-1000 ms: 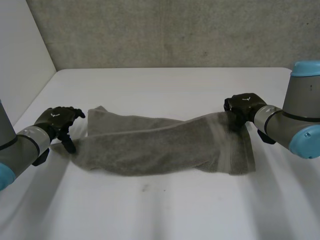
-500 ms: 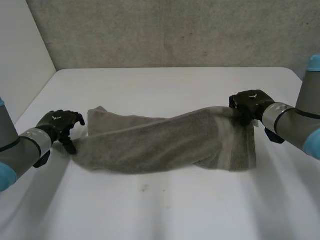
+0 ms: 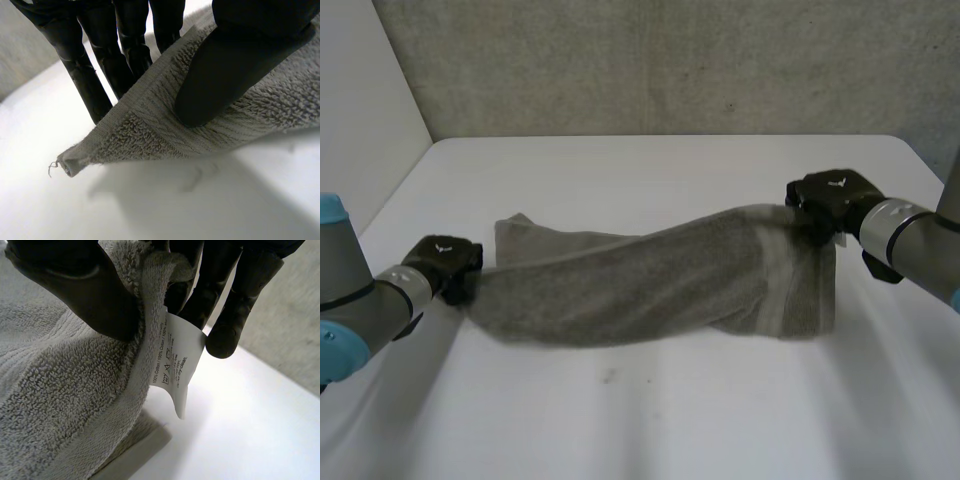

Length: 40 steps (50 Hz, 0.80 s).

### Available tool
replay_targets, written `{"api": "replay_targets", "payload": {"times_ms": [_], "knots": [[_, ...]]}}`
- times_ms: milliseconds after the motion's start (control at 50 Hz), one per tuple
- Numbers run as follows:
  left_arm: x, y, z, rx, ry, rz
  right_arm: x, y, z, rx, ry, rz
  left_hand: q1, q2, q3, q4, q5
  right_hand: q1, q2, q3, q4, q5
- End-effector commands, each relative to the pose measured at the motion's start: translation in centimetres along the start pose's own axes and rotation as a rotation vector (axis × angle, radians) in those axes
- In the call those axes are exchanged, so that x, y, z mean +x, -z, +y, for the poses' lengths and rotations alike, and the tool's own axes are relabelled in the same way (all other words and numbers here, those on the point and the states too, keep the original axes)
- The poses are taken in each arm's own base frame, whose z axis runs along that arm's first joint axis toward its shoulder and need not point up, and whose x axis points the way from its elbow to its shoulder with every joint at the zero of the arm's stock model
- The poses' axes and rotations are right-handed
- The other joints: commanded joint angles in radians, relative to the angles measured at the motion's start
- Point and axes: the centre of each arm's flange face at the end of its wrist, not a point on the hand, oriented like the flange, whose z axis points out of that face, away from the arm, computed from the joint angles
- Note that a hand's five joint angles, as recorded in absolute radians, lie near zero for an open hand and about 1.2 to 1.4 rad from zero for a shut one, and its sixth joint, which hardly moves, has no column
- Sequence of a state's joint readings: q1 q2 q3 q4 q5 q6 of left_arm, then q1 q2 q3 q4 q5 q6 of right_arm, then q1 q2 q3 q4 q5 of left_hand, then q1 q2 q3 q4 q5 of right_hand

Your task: Fold the towel.

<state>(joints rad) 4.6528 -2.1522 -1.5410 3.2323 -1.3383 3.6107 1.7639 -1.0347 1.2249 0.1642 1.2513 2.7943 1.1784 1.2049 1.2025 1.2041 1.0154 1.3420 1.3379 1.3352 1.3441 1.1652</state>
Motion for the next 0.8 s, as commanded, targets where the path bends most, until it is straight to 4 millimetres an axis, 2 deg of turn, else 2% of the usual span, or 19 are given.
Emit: {"api": "replay_targets", "payload": {"times_ms": [20, 40, 60, 100, 120, 160, 180, 260, 480, 540, 580, 600, 640, 660, 700, 720, 740, 760, 800], "knots": [[-1.2, 3.1, -5.7, 0.133, -0.018, -0.041, 0.7, 2.4, -4.5, 0.116, 0.037, 0.037, 0.218, 0.191, 0.194, 0.192, 0.206, 0.054, 0.058, 0.061, 0.052, 0.057], [-1.5, 4.6, -7.6, 0.186, -0.023, -0.059, 1.1, 3.2, -5.9, 0.154, 0.048, 0.057, 0.218, 0.191, 0.194, 0.192, 0.206, 0.054, 0.058, 0.061, 0.052, 0.057], [-1.5, 4.6, -7.7, 0.187, -0.023, -0.059, 1.1, 3.2, -5.9, 0.154, 0.049, 0.057, 0.218, 0.191, 0.194, 0.192, 0.206, 0.054, 0.058, 0.061, 0.052, 0.057], [-2.2, 7.8, -11.6, 0.316, -0.015, -0.099, 2.1, 5.7, -9.0, 0.231, 0.078, 0.101, 0.218, 0.191, 0.194, 0.192, 0.206, 0.054, 0.058, 0.061, 0.052, 0.057], [-2.2, 7.9, -11.6, 0.317, -0.015, -0.099, 2.1, 5.8, -9.0, 0.231, 0.078, 0.101, 0.218, 0.191, 0.194, 0.192, 0.206, 0.054, 0.058, 0.061, 0.052, 0.057], [-3.3, 12.3, -16.1, 0.486, -0.002, -0.157, 3.2, 8.9, -12.0, 0.288, 0.102, 0.132, 0.218, 0.191, 0.194, 0.192, 0.206, 0.054, 0.058, 0.061, 0.052, 0.057], [-3.3, 12.3, -16.2, 0.487, -0.002, -0.157, 3.2, 8.9, -12.0, 0.288, 0.103, 0.133, 0.218, 0.191, 0.194, 0.192, 0.206, 0.054, 0.058, 0.061, 0.052, 0.057], [-5.0, 19.8, -22.0, 0.708, 0.023, -0.232, 4.9, 13.8, -16.7, 0.359, 0.139, 0.164, 0.218, 0.191, 0.194, 0.192, 0.206, 0.054, 0.058, 0.061, 0.052, 0.057], [-5.7, 23.7, -25.3, 0.722, 0.035, -0.236, 5.7, 19.4, -21.7, 0.410, 0.176, 0.219, 0.218, 0.191, 0.194, 0.192, 0.206, 0.054, 0.058, 0.061, 0.052, 0.057], [-5.8, 23.6, -25.4, 0.717, 0.041, -0.233, 5.6, 19.3, -21.7, 0.396, 0.173, 0.209, 0.218, 0.191, 0.194, 0.192, 0.206, 0.054, 0.058, 0.061, 0.052, 0.057], [-5.9, 21.2, -24.5, 0.651, 0.061, -0.208, 5.9, 17.7, -20.7, 0.339, 0.161, 0.183, 0.218, 0.191, 0.194, 0.192, 0.206, 0.054, 0.058, 0.061, 0.052, 0.057], [-5.9, 21.2, -24.5, 0.651, 0.061, -0.208, 5.9, 17.7, -20.7, 0.338, 0.161, 0.183, 0.218, 0.191, 0.194, 0.192, 0.206, 0.054, 0.058, 0.061, 0.052, 0.057], [-5.7, 18.3, -23.0, 0.564, 0.085, -0.169, 6.3, 15.5, -19.0, 0.268, 0.145, 0.154, 0.218, 0.191, 0.194, 0.192, 0.206, 0.054, 0.058, 0.061, 0.052, 0.057], [-5.7, 18.3, -23.0, 0.563, 0.085, -0.169, 6.3, 15.5, -19.0, 0.267, 0.145, 0.154, 0.218, 0.191, 0.194, 0.192, 0.206, 0.054, 0.058, 0.061, 0.052, 0.057], [-5.3, 14.9, -21.0, 0.461, 0.110, -0.129, 6.5, 14.5, -18.0, 0.228, 0.132, 0.138, 0.218, 0.191, 0.194, 0.192, 0.206, 0.054, 0.058, 0.061, 0.052, 0.057], [-5.3, 14.9, -21.0, 0.460, 0.110, -0.129, 6.6, 13.3, -16.9, 0.185, 0.120, 0.119, 0.218, 0.191, 0.194, 0.192, 0.206, 0.054, 0.058, 0.061, 0.052, 0.057], [-5.1, 13.0, -20.0, 0.412, 0.123, -0.108, 6.5, 12.1, -15.7, 0.143, 0.113, 0.098, 0.218, 0.191, 0.194, 0.192, 0.206, 0.054, 0.058, 0.061, 0.052, 0.057], [-5.1, 13.0, -20.0, 0.412, 0.123, -0.108, 6.5, 12.1, -15.7, 0.142, 0.113, 0.098, 0.218, 0.191, 0.194, 0.192, 0.206, 0.054, 0.058, 0.061, 0.052, 0.057], [-4.5, 9.8, -18.2, 0.334, 0.140, -0.066, 5.7, 9.2, -13.2, 0.065, 0.117, 0.040, 0.218, 0.191, 0.194, 0.192, 0.206, 0.054, 0.058, 0.061, 0.052, 0.057]]}}
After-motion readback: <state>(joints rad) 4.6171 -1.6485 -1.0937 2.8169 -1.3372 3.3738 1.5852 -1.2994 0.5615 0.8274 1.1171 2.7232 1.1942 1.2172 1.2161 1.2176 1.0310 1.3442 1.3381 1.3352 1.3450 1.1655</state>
